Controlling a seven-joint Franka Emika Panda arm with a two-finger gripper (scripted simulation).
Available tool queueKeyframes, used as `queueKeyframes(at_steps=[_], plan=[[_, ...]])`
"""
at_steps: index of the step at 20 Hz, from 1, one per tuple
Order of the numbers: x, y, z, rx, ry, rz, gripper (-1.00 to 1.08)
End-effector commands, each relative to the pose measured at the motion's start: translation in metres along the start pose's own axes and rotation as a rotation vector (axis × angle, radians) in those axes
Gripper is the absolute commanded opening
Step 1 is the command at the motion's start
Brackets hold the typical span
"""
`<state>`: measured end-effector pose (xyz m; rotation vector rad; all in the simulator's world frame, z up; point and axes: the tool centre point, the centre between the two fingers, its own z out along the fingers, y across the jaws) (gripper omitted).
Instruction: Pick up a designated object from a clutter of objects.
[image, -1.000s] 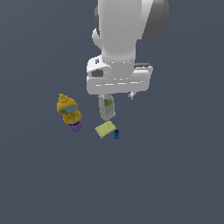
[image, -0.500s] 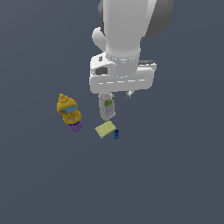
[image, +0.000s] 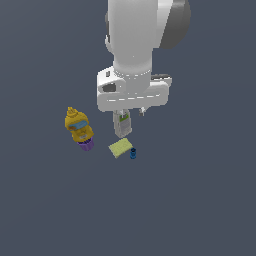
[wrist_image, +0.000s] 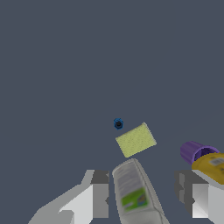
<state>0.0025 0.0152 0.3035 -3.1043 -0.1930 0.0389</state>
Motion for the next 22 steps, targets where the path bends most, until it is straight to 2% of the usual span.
queueKeyframes(at_steps=[1, 8, 22], plan=[[0.001, 0.009, 0.007, 0.006, -0.005, -0.01, 0.28], [0.003, 0.048, 0.034, 0.034, -0.022, -0.055, 0.28], [-0.011, 0.153, 0.11, 0.1, -0.045, -0.164, 0.28]])
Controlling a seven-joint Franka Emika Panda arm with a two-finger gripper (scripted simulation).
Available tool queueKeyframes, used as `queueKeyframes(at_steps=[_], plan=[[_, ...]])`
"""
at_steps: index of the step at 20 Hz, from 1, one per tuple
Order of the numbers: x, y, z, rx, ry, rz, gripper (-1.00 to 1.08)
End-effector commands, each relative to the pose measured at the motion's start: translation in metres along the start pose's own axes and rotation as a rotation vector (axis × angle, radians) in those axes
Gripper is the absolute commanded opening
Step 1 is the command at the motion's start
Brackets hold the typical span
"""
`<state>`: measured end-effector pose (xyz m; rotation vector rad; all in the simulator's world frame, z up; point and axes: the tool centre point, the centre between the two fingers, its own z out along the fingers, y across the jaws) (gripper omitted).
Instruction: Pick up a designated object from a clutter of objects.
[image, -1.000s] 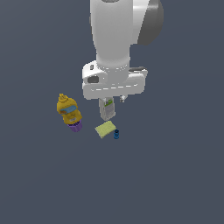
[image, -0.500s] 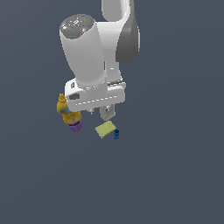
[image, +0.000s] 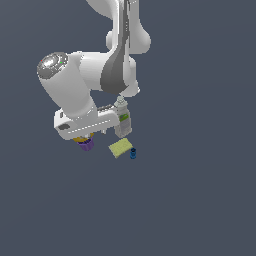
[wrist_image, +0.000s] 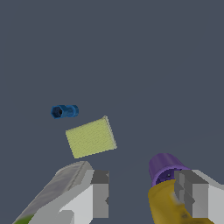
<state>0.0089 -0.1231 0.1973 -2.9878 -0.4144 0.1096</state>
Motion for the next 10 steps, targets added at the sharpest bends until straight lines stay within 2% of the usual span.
queueKeyframes(at_steps=[1, 10], plan=[[-0.008, 0.019, 0.013, 0.011, -0.002, -0.02, 0.28], [-0.042, 0.082, 0.057, 0.045, -0.006, -0.085, 0.28]])
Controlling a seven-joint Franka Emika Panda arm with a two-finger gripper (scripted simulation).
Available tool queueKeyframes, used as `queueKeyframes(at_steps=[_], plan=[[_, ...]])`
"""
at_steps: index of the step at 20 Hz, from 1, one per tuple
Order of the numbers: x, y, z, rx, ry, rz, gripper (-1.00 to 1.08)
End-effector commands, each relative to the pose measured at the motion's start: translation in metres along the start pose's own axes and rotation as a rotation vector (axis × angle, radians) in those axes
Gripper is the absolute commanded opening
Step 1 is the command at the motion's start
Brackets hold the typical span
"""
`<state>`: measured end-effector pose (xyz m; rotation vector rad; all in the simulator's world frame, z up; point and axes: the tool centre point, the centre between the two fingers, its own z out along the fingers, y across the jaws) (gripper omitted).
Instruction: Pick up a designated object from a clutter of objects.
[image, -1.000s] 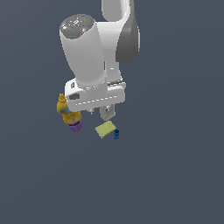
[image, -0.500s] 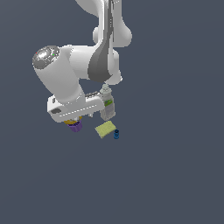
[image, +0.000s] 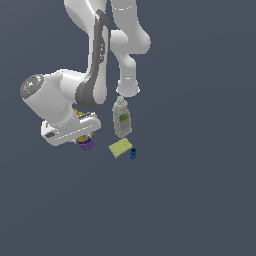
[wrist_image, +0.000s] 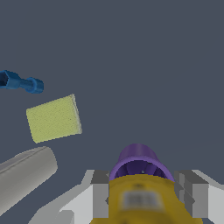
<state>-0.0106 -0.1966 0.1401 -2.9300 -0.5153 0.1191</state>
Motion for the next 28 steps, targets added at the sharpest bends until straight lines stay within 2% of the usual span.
queueKeyframes(at_steps=[1, 6, 12, 19, 28], plan=[[-0.011, 0.015, 0.011, 0.008, 0.0, -0.017, 0.28], [-0.028, 0.036, 0.027, 0.018, -0.001, -0.041, 0.28], [-0.04, 0.049, 0.038, 0.025, -0.001, -0.056, 0.28], [-0.041, 0.051, 0.038, 0.023, 0.003, -0.058, 0.28], [-0.043, 0.051, 0.068, 0.026, -0.001, -0.059, 0.28]])
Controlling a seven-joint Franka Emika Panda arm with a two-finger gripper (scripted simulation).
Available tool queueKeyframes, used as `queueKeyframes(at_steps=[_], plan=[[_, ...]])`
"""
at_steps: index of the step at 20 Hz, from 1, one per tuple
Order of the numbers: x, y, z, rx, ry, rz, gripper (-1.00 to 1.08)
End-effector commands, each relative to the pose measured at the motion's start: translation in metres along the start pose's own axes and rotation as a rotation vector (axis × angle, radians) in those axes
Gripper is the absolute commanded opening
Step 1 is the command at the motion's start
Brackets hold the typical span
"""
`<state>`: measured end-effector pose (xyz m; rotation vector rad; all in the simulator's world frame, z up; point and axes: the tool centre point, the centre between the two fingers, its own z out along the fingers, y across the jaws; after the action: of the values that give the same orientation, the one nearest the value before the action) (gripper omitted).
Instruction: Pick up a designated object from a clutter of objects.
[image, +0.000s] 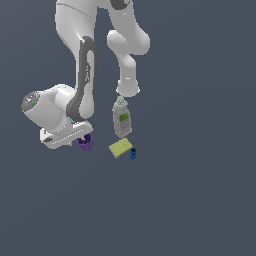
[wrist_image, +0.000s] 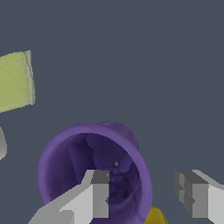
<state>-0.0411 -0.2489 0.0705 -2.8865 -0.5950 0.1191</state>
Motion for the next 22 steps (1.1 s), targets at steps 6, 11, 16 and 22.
queueKeyframes(at_steps=[6, 11, 16, 22], plan=[[0.0, 0.0, 0.006, 0.0, 0.0, 0.0, -1.0], [0.0, 0.0, 0.006, 0.0, 0.0, 0.0, -1.0], [0.0, -0.001, 0.002, 0.0, 0.0, 0.0, -1.0], [0.008, -0.008, -0.021, -0.001, 0.0, 0.0, -1.0]])
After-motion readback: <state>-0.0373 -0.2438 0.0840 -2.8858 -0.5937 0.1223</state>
